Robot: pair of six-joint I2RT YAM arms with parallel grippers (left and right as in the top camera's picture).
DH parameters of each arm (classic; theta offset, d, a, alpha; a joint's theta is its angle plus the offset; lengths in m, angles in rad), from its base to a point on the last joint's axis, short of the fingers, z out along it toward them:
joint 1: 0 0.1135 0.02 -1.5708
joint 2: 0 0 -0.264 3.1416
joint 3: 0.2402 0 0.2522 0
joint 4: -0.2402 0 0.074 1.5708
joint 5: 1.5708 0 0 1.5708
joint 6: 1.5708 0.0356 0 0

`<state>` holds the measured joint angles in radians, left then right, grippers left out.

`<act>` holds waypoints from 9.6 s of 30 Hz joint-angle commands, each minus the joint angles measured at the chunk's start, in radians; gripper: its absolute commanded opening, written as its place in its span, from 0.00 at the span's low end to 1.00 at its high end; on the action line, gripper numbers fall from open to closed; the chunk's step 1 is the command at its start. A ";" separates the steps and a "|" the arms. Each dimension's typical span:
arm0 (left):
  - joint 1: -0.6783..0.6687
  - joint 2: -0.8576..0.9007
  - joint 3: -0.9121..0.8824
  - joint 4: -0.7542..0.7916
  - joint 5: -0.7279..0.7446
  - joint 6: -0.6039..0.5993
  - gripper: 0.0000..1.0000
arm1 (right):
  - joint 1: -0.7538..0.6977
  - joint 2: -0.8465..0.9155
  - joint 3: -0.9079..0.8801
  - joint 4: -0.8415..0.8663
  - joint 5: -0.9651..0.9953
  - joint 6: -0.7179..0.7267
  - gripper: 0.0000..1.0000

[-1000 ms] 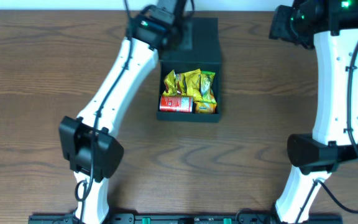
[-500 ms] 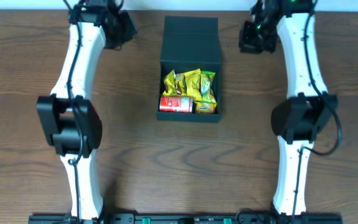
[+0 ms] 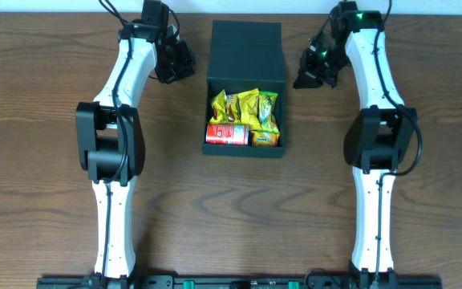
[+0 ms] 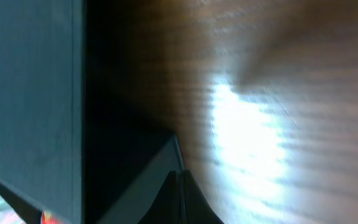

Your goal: Pack container

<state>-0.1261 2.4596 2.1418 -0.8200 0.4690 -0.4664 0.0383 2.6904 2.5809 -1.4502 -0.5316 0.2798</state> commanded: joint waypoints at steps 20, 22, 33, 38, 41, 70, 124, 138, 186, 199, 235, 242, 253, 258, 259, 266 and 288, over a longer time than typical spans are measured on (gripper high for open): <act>-0.013 0.034 0.004 0.066 0.071 -0.099 0.06 | 0.021 0.110 -0.003 0.189 -0.215 0.064 0.02; -0.013 0.034 0.004 0.066 0.071 -0.098 0.06 | 0.026 0.109 -0.003 0.208 -0.237 0.064 0.02; -0.009 0.034 0.004 0.070 0.044 -0.118 0.06 | 0.005 0.109 -0.003 0.278 -0.397 0.061 0.02; -0.009 0.034 0.004 0.073 0.044 -0.119 0.06 | -0.017 0.109 -0.003 0.323 -0.536 0.023 0.02; -0.005 0.034 0.004 0.074 0.039 -0.127 0.06 | -0.023 0.109 -0.003 0.325 -0.556 0.001 0.02; 0.016 0.034 0.004 0.380 0.291 -0.319 0.08 | -0.024 0.109 -0.003 0.320 -0.894 -0.278 0.02; 0.015 0.034 0.004 0.481 0.907 -0.102 0.06 | -0.071 0.109 -0.003 0.362 -0.971 -0.198 0.02; 0.015 0.031 0.057 0.340 0.336 -0.190 0.06 | -0.061 0.062 0.019 0.363 -0.199 0.064 0.02; -0.149 -1.051 -0.008 -0.713 -0.375 0.415 0.06 | 0.190 -1.410 -0.698 0.073 0.510 -0.252 0.02; -0.149 -1.286 -0.492 -0.491 -0.369 0.383 0.95 | 0.190 -1.555 -1.032 0.137 0.531 -0.206 0.99; -0.040 -1.732 -0.773 -0.352 -0.648 0.441 0.95 | 0.190 -1.545 -1.032 0.130 0.531 -0.206 0.99; -0.002 -2.004 -1.111 -0.181 -0.629 0.445 0.95 | 0.190 -1.545 -1.032 0.130 0.531 -0.206 0.99; -0.003 -2.351 -1.680 0.173 -0.582 0.445 0.95 | 0.190 -1.545 -1.032 0.130 0.531 -0.206 0.99; -0.003 -2.420 -1.820 0.279 -0.514 0.444 0.95 | 0.190 -1.545 -1.032 0.130 0.531 -0.206 0.99; -0.003 -2.426 -1.836 0.289 -0.507 0.444 0.95 | 0.190 -1.545 -1.032 0.130 0.531 -0.206 0.99; -0.005 -2.456 -1.902 0.297 -0.500 0.445 0.95 | 0.190 -1.545 -1.032 0.130 0.531 -0.206 0.99; -0.005 -2.456 -2.001 0.304 -0.502 0.467 0.95 | 0.190 -1.545 -1.032 0.130 0.531 -0.206 0.99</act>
<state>-0.1326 0.0109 0.1566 -0.5186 -0.0296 -0.0177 0.2203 1.1454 1.5490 -1.3197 -0.0067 0.0601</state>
